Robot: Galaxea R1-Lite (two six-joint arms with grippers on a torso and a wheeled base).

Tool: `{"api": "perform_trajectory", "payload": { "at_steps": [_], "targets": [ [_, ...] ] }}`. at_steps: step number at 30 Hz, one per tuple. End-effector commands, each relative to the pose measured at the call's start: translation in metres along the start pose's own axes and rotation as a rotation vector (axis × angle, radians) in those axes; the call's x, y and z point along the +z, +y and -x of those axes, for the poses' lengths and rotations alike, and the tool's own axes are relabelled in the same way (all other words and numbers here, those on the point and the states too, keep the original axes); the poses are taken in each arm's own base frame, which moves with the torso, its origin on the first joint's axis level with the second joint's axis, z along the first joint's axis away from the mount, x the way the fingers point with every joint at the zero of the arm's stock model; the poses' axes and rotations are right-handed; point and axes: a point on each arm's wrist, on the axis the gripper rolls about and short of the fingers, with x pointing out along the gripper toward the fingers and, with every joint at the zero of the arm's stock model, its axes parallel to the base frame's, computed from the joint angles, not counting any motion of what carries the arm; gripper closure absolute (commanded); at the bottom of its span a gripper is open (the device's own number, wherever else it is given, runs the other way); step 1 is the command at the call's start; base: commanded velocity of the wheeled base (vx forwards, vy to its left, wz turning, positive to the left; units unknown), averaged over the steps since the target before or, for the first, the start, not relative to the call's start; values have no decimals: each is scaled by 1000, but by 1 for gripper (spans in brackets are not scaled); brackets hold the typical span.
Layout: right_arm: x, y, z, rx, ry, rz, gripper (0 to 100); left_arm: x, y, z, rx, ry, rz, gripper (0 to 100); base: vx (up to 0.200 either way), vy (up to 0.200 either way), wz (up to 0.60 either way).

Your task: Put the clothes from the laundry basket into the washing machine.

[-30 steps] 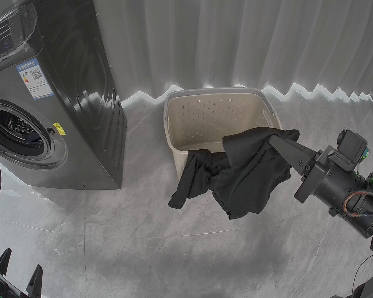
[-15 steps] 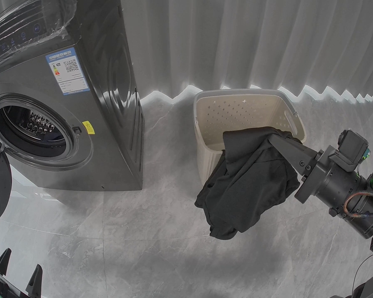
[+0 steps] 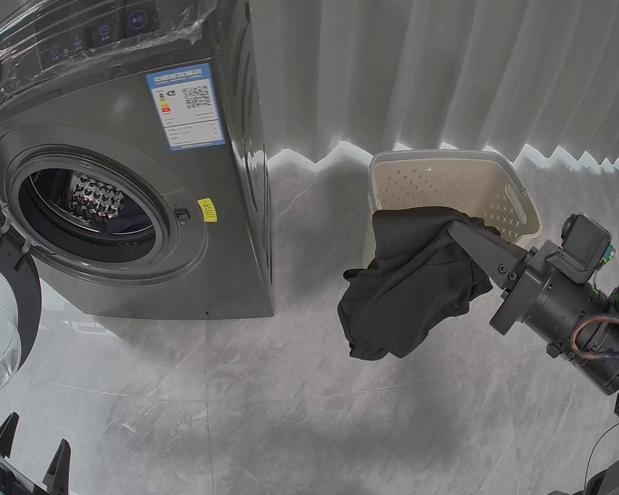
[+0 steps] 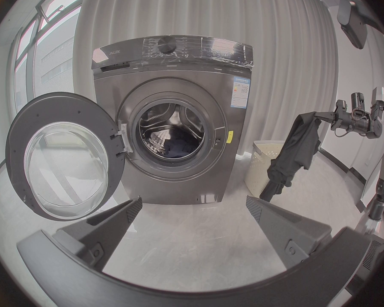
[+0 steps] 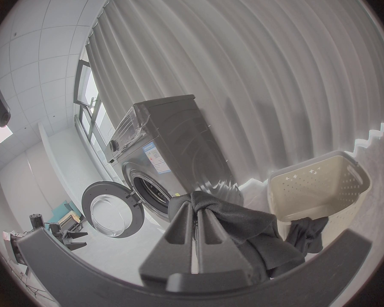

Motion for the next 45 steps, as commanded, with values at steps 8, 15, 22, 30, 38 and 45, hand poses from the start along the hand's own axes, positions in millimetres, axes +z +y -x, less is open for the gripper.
{"api": "perform_trajectory", "payload": {
  "at_steps": [8, 15, 22, 30, 38, 45],
  "targets": [
    [-1, -1, 0, -6, 3, 3, 100, -4, 0, 0, -1, 3, 0, 0, 0, 25, 0],
    [-2, -2, 0, -8, 10, 5, 100, -4, 0, 0, -1, 3, 0, 0, -171, 0, 0],
    [-3, -2, 1, -7, 15, 5, 100, -4, 0, 0, -1, 3, 0, 0, -200, 0, 0],
    [-3, -2, 1, -7, 15, 5, 100, -4, 0, 0, -1, 4, 0, 0, -25, 0, 0],
    [-4, -2, 1, -8, 18, 5, 100, -4, 0, 0, -2, 6, 0, 0, 0, 150, 0],
    [-4, -2, 1, -10, 22, 8, 100, -4, 0, 0, -2, 6, 2, 0, 0, 200, 0]
  ]
}}
